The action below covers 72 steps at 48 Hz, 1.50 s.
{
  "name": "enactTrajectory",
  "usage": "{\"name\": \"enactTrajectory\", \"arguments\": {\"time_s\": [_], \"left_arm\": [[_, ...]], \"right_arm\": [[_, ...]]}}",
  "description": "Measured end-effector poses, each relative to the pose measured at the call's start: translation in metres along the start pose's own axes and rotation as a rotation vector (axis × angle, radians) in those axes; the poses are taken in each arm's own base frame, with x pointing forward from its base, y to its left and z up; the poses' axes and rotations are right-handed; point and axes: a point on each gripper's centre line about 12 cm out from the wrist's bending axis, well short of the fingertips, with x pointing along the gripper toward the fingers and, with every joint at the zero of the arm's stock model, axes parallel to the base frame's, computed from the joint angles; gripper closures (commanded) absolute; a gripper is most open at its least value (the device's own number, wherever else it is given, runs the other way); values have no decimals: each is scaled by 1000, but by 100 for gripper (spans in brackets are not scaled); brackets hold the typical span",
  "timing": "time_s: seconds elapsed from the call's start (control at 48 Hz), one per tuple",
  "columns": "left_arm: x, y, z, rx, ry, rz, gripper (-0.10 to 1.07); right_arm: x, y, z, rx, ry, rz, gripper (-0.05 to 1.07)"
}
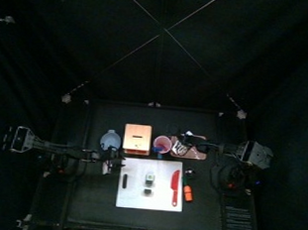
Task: Place cut sushi roll onto plate
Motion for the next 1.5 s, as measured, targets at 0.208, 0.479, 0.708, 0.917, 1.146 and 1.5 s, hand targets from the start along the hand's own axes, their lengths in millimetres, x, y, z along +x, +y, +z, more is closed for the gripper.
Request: {"name": "enactTrajectory", "arguments": {"time_s": [0.208,0.479,0.708,0.917,1.146,1.5], "left_arm": [[0,0,0,-1,0,0,21],[0,0,0,-17,0,4,21],[1,0,2,-17,-3,4,21],[1,0,2,-17,-4,4,21],[1,0,2,-17,-3,4,21],[-1,1,-4,-21,11,6,21]], "right_arm": [[-27,0,-4,5,-18,6,8],[-71,80,-54,-142,-10,204,8],[-63,147,-64,-196,-2,346,8],[-35,179,-43,-205,-13,354,8],[-17,198,-21,-243,-41,338,8],[6,210,-10,-271,-34,313,8]]}}
